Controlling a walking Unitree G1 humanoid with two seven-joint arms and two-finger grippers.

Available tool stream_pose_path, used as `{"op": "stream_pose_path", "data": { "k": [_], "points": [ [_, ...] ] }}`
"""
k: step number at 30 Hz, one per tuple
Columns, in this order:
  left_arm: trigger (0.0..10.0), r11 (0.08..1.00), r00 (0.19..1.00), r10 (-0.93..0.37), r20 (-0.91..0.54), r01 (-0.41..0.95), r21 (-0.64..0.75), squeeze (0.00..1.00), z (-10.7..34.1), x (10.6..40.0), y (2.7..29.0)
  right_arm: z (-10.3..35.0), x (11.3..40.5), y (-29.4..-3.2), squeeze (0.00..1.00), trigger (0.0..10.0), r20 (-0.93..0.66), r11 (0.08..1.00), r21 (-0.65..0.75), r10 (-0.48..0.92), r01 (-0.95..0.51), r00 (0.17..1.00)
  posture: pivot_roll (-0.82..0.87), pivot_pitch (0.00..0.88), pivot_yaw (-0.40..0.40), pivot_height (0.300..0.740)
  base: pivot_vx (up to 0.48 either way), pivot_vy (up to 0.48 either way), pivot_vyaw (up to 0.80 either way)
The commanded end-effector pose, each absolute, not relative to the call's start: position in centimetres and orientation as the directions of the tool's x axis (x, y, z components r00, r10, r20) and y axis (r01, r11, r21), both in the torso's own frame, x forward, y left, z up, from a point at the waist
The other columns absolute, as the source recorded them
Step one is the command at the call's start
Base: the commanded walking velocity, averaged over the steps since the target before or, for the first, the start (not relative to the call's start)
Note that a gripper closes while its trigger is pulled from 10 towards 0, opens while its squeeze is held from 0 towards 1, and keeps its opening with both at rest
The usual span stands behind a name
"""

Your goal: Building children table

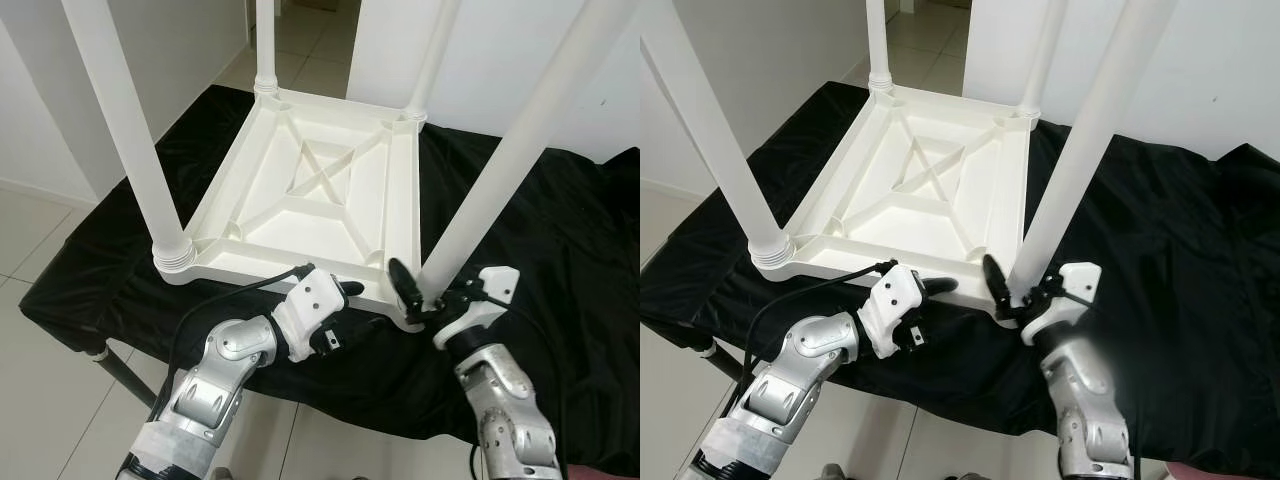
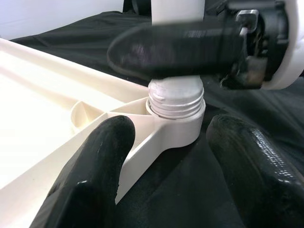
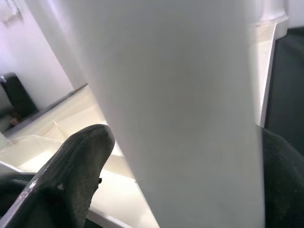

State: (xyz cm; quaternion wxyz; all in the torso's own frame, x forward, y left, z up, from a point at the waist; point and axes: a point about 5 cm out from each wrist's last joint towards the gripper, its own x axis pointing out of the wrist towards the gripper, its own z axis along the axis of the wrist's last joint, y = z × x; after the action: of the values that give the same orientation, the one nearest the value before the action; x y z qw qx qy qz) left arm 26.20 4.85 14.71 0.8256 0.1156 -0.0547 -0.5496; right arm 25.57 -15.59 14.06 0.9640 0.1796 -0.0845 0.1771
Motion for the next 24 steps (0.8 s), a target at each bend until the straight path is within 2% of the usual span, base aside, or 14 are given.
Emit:
{"op": "stream_pose_path", "data": {
  "k": [1,2,7,10,17,21,24],
  "points": [
    [10.0,0.406,0.43,-0.902,-0.042,0.878,0.253,0.0,14.4,26.4,4.9,13.8,25.3,-15.3,0.0,10.0,0.223,0.832,0.401,0.318,-0.384,0.922,0.01,0.074,-0.053,0.74,0.0,0.0,0.0],
    [10.0,0.405,0.428,-0.903,-0.043,0.878,0.254,0.0,14.4,26.5,4.9,13.7,25.2,-15.0,0.0,10.0,0.229,0.8,0.451,0.324,-0.396,0.918,0.01,0.075,-0.051,0.74,0.0,0.0,0.0],
    [10.0,0.402,0.426,-0.904,-0.044,0.879,0.256,0.0,14.4,26.5,4.9,13.6,25.2,-14.7,0.0,10.0,0.236,0.769,0.491,0.334,-0.408,0.913,0.0,0.074,-0.047,0.74,0.0,0.0,0.0],
    [10.0,0.398,0.423,-0.905,-0.046,0.88,0.26,0.0,14.5,26.6,4.9,13.8,25.2,-14.2,0.0,10.0,0.249,0.711,0.566,0.336,-0.418,0.908,0.01,0.072,-0.044,0.74,0.0,0.0,0.0],
    [10.0,0.4,0.426,-0.904,-0.047,0.878,0.262,0.0,14.5,26.6,5.0,13.9,25.2,-14.4,0.0,10.0,0.248,0.694,0.587,0.337,-0.418,0.908,0.01,0.072,-0.046,0.74,0.0,0.0,0.0],
    [10.0,0.403,0.428,-0.903,-0.046,0.877,0.263,0.0,14.5,26.7,5.0,14.2,25.2,-14.3,0.0,10.0,0.265,0.58,0.702,0.325,-0.413,0.908,0.01,0.07,-0.048,0.74,0.0,0.0,0.0],
    [10.0,0.403,0.429,-0.902,-0.045,0.876,0.264,0.0,14.5,26.7,5.0,14.1,25.1,-14.0,0.0,10.0,0.262,0.585,0.691,0.346,-0.425,0.901,0.01,0.068,-0.049,0.74,0.0,0.0,0.0]
  ]
}}
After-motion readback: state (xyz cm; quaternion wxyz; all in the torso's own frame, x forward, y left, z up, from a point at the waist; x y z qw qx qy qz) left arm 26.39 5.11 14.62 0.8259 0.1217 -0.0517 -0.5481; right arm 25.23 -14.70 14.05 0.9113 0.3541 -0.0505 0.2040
